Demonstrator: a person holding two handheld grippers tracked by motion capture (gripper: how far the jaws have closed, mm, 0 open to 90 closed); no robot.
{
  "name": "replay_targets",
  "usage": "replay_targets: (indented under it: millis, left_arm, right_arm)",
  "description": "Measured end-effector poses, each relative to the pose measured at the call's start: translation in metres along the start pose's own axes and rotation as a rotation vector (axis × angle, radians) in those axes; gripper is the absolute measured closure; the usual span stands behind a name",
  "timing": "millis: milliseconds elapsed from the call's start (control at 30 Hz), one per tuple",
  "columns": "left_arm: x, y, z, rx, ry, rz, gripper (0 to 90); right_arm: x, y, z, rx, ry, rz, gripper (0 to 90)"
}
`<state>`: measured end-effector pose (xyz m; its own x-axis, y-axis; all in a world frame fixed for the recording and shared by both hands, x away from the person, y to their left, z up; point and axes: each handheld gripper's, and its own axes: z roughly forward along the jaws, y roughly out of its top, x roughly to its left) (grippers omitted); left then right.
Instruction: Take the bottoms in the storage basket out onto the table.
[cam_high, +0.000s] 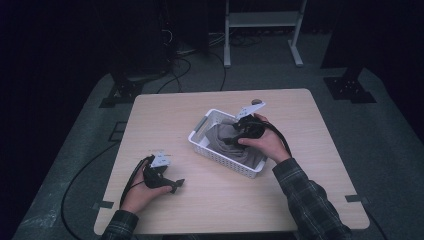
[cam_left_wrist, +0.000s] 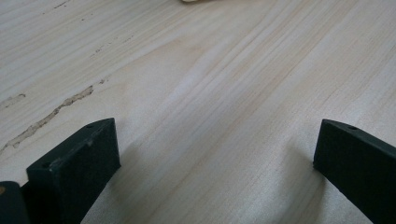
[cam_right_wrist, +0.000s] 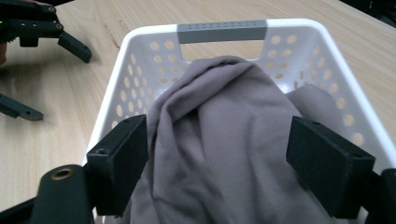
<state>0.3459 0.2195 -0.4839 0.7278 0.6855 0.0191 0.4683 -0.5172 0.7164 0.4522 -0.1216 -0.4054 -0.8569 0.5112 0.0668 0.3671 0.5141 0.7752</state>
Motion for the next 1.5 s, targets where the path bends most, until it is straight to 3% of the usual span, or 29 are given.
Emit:
replay_targets:
  millis: [633, 867, 1167, 1367, 1500]
  left_arm:
    - [0.000, 0.000, 0.000, 0.000, 0.000, 0.001, 0.0]
    - [0.000, 0.000, 0.000, 0.000, -0.001, -0.002, 0.0]
    - [0.000, 0.000, 0.000, 0.000, -0.001, -0.002, 0.0]
    - [0.000, 0.000, 0.000, 0.000, -0.001, -0.002, 0.0]
    - [0.000, 0.000, 0.000, 0.000, -0.001, -0.002, 0.0]
  right_arm:
    - [0.014, 0.003, 0.021, 0.034, 0.023, -0.036, 19.3]
    - [0.010, 0.000, 0.032, 0.090, -0.060, -0.078, 18.5]
    - [0.001, -0.009, 0.046, 0.135, -0.069, -0.062, 11.5]
    - [0.001, -0.015, 0.057, 0.196, -0.103, -0.139, 0.0]
    - [0.002, -0.016, 0.061, 0.220, -0.116, -0.155, 0.0]
